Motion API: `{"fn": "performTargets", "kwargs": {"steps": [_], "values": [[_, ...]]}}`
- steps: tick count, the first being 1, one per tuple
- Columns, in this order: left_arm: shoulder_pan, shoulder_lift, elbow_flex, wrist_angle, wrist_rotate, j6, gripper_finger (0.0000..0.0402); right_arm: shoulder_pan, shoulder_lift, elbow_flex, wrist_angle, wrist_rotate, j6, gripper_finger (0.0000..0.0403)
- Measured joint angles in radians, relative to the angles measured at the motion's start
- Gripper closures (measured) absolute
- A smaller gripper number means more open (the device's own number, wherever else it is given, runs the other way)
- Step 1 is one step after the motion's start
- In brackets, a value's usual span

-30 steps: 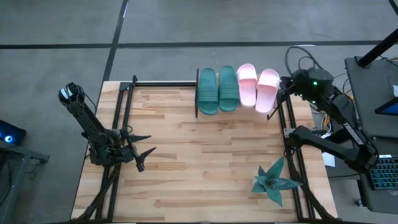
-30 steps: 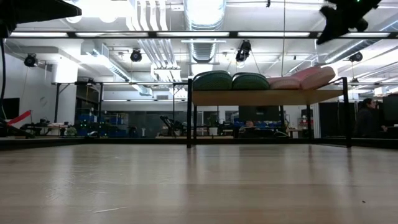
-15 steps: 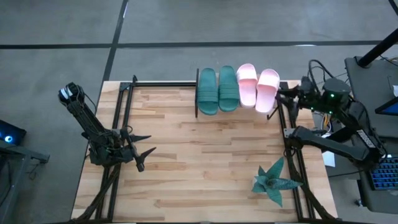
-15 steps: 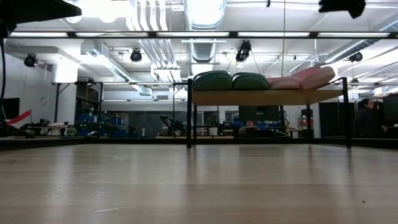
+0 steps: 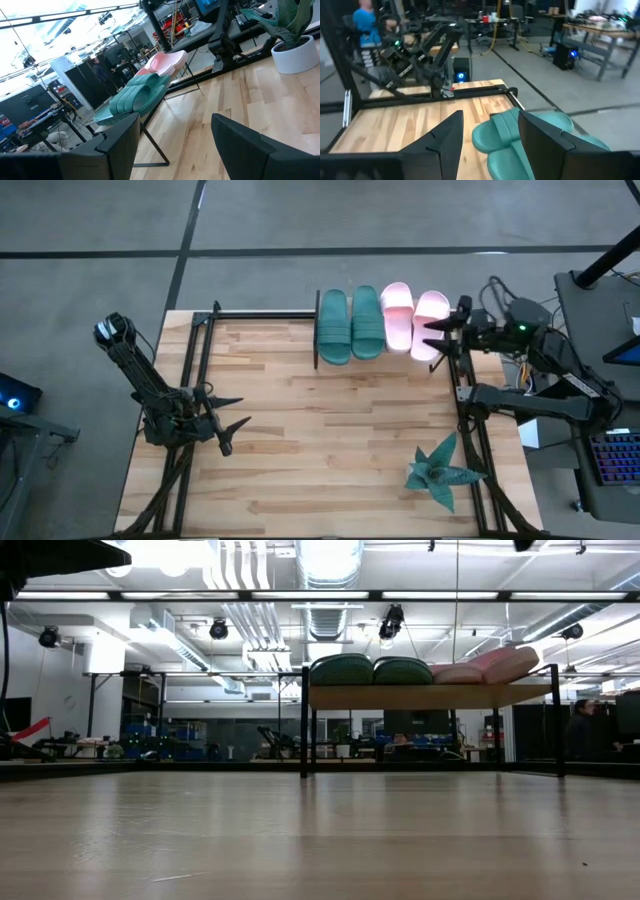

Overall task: Pick and place slides into the shelf
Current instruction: Adjust the right pink slipper

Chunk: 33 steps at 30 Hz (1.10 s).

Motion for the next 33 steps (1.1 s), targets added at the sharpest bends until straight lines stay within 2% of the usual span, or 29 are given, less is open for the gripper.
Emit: {"fn": "performTargets", "kwargs": {"steps": [5,8,13,16,20,22,26,29,33], "values": [[0.0,0.0,0.0,0.0,0.0,0.0,0.0171,0.07,0.086,0.003,0.019,-0.001,-0.219,0.0222],[0.0,0.0,0.0,0.0,0.0,0.0,0.0171,0.124,0.15,0.021,0.019,0.054,-0.289,0.0222],[0.0,0.0,0.0,0.0,0.0,0.0,0.0171,0.237,0.264,0.108,-0.062,0.263,-0.387,0.0222],[0.0,0.0,0.0,0.0,0.0,0.0,0.0171,0.329,0.343,0.184,-0.186,0.462,-0.387,0.0222],[0.0,0.0,0.0,0.0,0.0,0.0,0.0171,0.459,0.441,0.274,-0.41,0.805,-0.274,0.0223],[0.0,0.0,0.0,0.0,0.0,-0.001,0.0171,0.517,0.483,0.298,-0.517,0.895,-0.189,0.0223],[0.0,0.0,0.0,0.0,0.0,-0.003,0.0171,0.621,0.555,0.303,-0.658,0.925,-0.035,0.0223],[0.0,0.0,0.0,0.0,0.0,-0.004,0.0171,0.688,0.602,0.295,-0.788,0.988,0.076,0.0224],[0.0,0.0,0.0,0.0,0.0,-0.004,0.0171,0.743,0.664,0.293,-0.965,1.03,0.276,0.023]]}}
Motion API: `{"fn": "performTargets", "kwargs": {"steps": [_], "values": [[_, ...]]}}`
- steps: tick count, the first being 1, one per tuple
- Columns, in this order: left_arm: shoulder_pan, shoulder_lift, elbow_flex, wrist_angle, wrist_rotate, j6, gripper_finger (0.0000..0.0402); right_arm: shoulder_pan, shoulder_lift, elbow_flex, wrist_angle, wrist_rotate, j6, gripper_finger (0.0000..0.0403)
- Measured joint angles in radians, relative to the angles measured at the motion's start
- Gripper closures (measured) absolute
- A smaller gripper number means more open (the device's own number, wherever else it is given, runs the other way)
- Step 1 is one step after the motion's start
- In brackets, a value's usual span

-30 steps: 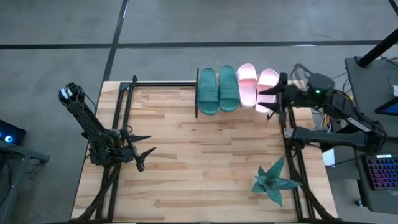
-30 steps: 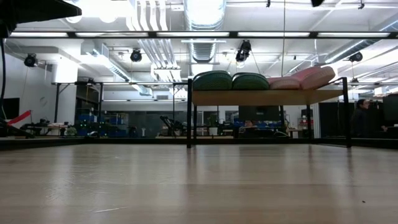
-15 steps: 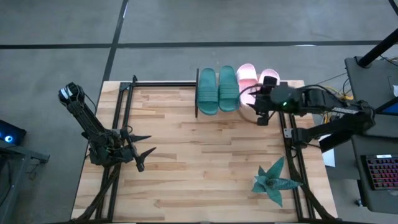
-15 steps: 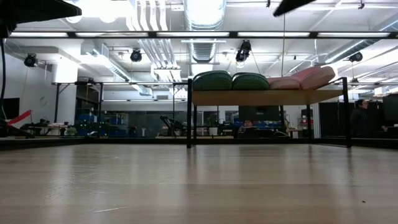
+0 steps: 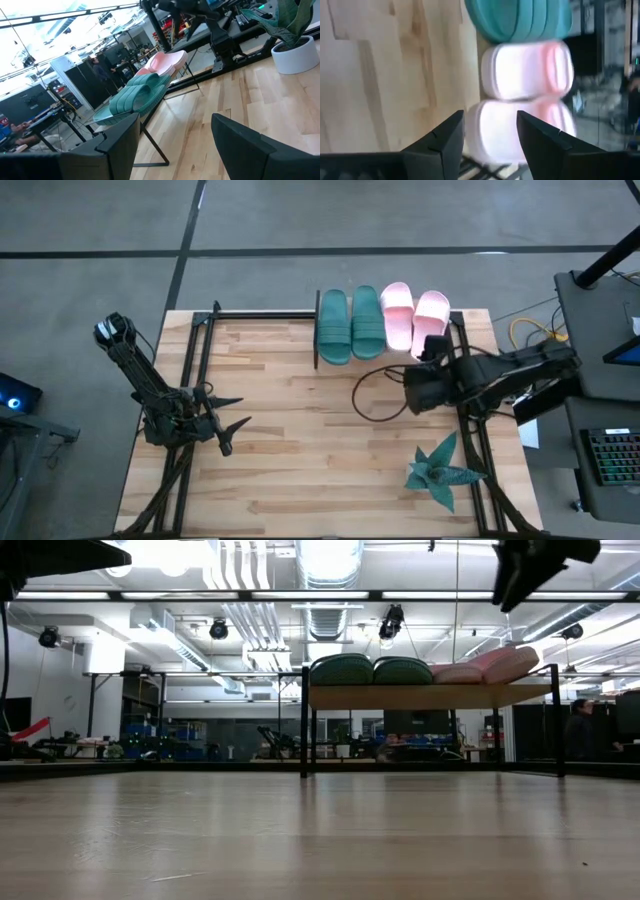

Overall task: Pick and place slides into the shelf
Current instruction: Adjust the right pink slipper

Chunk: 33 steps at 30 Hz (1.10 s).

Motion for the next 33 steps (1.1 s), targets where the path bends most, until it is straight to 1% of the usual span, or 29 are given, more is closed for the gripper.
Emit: {"fn": "performTargets", "kwargs": {"steps": [2,4,14,16,20,22,31,33], "values": [[0.0,0.0,0.0,0.0,0.0,0.0,0.0171,0.011,0.019,-0.005,-0.037,-0.004,0.08,0.0233],[0.0,0.0,0.0,0.0,0.0,0.0,0.0171,0.014,0.034,-0.018,-0.038,-0.015,0.108,0.0236],[0.0,0.0,0.0,-0.001,0.0,0.0,0.0171,0.013,0.088,-0.143,-0.019,-0.029,0.111,0.0239],[0.0,0.0,0.0,-0.001,0.0,0.0,0.0171,0.013,0.094,-0.173,-0.013,-0.006,0.111,0.0239],[0.0,0.0,0.0,-0.001,0.0,0.0,0.0171,0.013,0.097,-0.236,0.008,0.086,0.105,0.024],[0.0,0.0,0.0,-0.001,0.0,0.0,0.0171,0.013,0.096,-0.257,0.03,0.114,0.102,0.0242],[0.0,0.0,0.0,-0.001,0.0,0.0,0.0171,0.013,0.097,-0.319,0.039,0.132,0.102,0.0251],[0.0,0.0,0.0,-0.001,0.0,0.0,0.0171,0.013,0.097,-0.327,0.056,0.157,0.107,0.0253]]}}
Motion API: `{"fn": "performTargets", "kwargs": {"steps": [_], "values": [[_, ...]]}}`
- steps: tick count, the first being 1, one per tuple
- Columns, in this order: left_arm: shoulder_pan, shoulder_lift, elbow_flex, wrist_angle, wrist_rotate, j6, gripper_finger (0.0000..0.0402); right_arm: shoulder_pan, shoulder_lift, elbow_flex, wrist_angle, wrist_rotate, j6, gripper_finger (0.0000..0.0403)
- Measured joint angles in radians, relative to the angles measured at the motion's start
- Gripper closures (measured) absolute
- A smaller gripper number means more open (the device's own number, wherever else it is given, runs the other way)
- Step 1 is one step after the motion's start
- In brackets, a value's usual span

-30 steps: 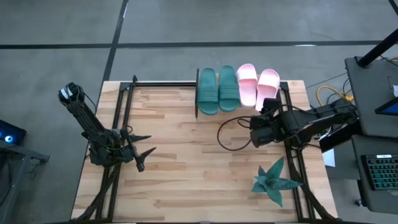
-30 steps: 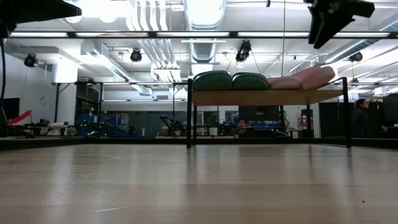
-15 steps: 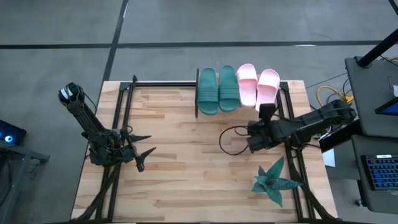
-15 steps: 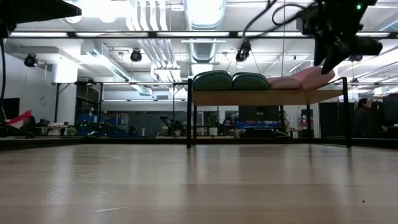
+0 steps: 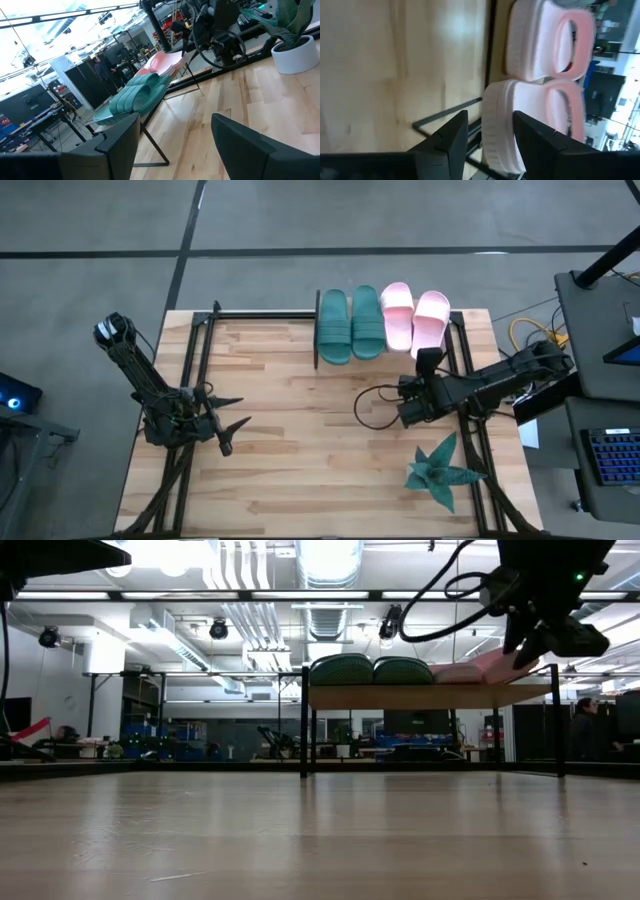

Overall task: Pick and place slides into the shelf
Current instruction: Adjust the right pink slipper

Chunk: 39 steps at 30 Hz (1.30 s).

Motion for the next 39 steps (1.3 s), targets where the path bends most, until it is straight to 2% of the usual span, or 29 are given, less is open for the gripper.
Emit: {"fn": "performTargets", "kwargs": {"steps": [5,13,25,28,34,39], "values": [[0.0,0.0,0.0,0.0,0.0,0.0,0.0171,0.0,0.0,-0.001,0.023,0.054,0.002,0.0267],[0.0,0.0,0.0,0.0,0.0,0.0,0.0171,-0.019,0.0,-0.009,0.023,0.03,0.001,0.0287],[0.0,0.0,0.0,0.0,0.0,0.0,0.0171,-0.022,0.0,-0.032,0.022,0.032,-0.049,0.0271],[0.0,0.0,0.0,0.0,0.0,0.0,0.0171,-0.022,0.0,-0.039,0.022,0.07,-0.031,0.0293],[0.0,0.0,0.0,0.0,0.0,0.0,0.0171,-0.022,-0.001,-0.041,0.022,0.092,0.01,0.0374],[0.0,0.0,0.0,0.0,0.0,0.0,0.0171,-0.021,-0.014,-0.039,0.002,0.149,0.108,0.0387]]}}
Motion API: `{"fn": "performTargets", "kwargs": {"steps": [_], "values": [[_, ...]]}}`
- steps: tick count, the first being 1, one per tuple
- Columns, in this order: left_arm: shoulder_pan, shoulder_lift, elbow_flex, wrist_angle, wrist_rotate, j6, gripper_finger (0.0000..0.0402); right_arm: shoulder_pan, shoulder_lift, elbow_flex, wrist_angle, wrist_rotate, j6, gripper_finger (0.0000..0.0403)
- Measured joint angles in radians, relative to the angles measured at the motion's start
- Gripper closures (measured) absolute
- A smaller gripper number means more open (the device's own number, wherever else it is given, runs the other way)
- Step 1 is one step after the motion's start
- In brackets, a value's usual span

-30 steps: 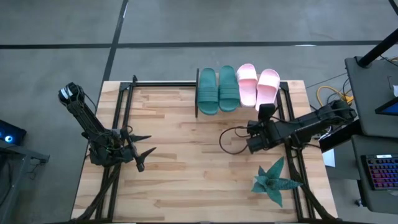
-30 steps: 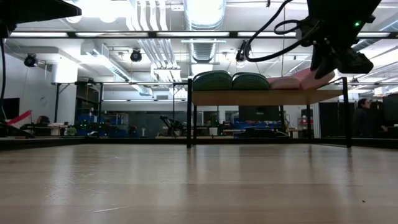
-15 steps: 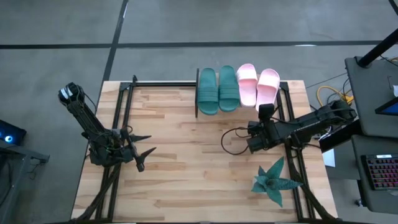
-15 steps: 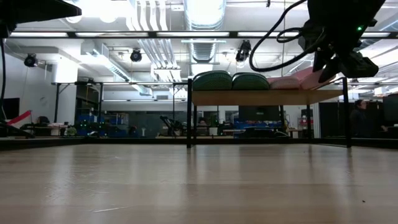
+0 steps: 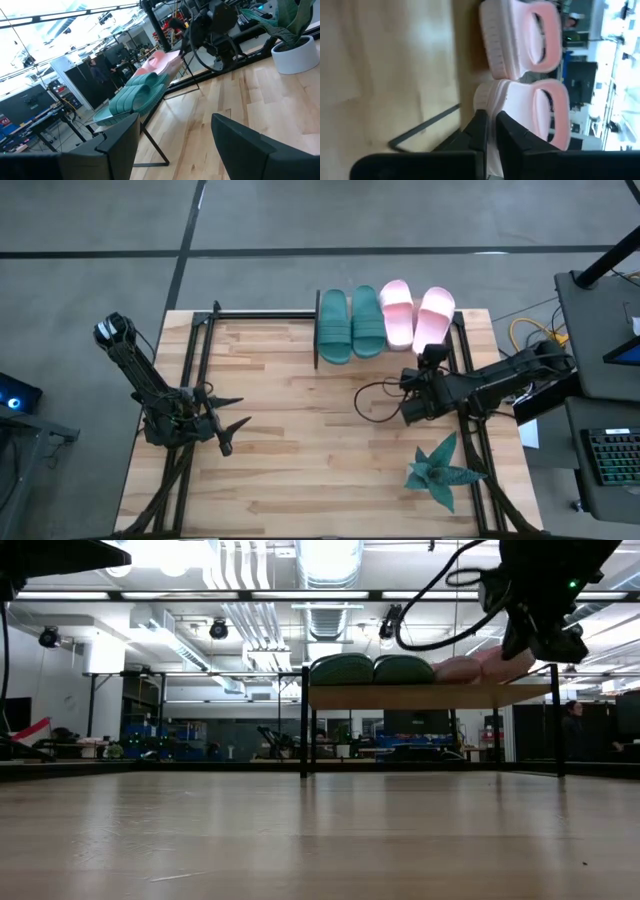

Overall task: Pick and place slides into the shelf
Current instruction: Adjust the right pink slipper

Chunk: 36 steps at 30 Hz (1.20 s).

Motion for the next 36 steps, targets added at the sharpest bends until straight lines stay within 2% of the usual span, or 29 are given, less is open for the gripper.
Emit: {"fn": "performTargets", "kwargs": {"steps": [6,19,28,36], "values": [[0.0,0.0,0.0,0.0,0.0,0.0,0.0171,0.007,-0.08,0.0,0.0,0.033,0.071,0.0389],[0.0,0.0,0.0,0.0,0.0,0.0,0.0171,0.098,-0.259,-0.002,0.092,0.04,0.071,0.039],[0.0,0.0,0.0,-0.001,0.0,0.003,0.0171,0.113,-0.378,-0.01,0.189,0.017,0.071,0.039],[0.0,0.0,0.0,-0.001,0.0,0.005,0.0171,0.114,-0.417,-0.01,0.333,0.011,-0.067,0.039]]}}
